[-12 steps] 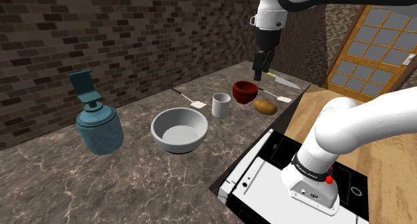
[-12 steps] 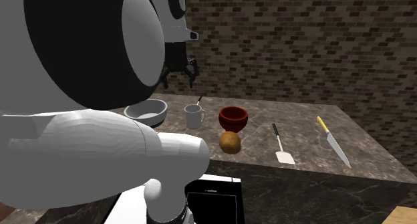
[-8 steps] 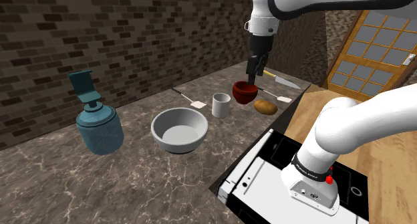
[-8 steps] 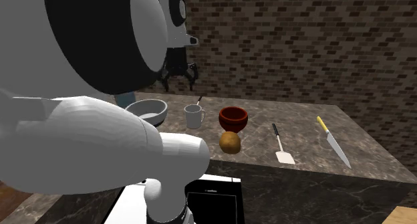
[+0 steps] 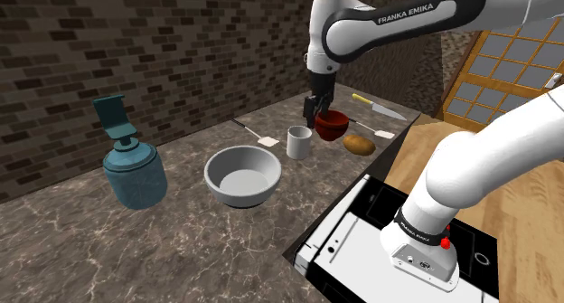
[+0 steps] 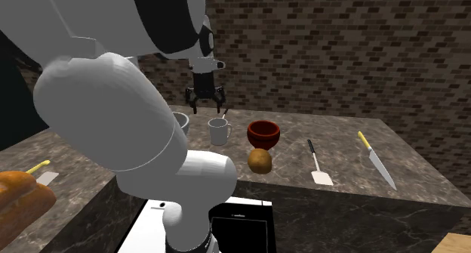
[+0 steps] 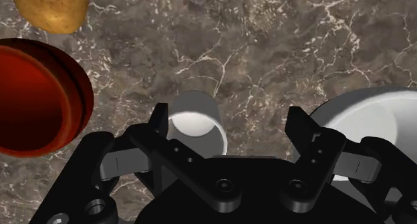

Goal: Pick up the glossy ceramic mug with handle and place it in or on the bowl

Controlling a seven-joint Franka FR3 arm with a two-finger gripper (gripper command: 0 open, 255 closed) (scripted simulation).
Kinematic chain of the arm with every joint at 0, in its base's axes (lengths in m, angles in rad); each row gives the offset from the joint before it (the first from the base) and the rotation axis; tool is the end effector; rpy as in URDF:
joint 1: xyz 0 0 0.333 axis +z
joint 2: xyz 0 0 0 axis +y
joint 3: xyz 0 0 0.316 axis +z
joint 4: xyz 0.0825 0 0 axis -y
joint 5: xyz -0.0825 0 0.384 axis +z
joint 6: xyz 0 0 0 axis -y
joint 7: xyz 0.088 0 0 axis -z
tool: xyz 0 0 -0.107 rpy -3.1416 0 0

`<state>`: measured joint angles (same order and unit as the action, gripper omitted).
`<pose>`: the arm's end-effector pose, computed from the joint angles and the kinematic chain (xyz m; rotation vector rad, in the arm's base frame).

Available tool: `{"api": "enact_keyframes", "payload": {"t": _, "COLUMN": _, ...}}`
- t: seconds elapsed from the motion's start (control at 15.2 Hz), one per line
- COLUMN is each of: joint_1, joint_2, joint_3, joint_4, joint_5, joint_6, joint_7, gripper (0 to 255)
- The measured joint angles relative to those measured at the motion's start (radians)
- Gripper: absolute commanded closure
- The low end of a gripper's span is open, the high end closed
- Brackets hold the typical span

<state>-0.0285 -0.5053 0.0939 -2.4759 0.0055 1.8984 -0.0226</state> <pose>0.3845 0.0269 0.4620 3.0961 0.1126 -0.1137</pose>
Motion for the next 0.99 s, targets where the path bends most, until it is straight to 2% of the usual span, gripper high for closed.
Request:
{"api": "enact_keyframes", "payload": {"t": 0.46, "joint_1": -0.006, "joint_2": 0.254, "joint_3": 0.034, "joint_4": 0.047, "joint_5": -0.023, "joint_6": 0.228, "joint_7": 0.058, "gripper": 0}}
{"api": "enact_keyframes", "payload": {"t": 0.99, "joint_1": -0.012, "joint_2": 0.336, "joint_3": 0.036, "joint_4": 0.012, "joint_5": -0.038, "joint_6": 0.349, "joint_7": 0.07, "gripper": 0}}
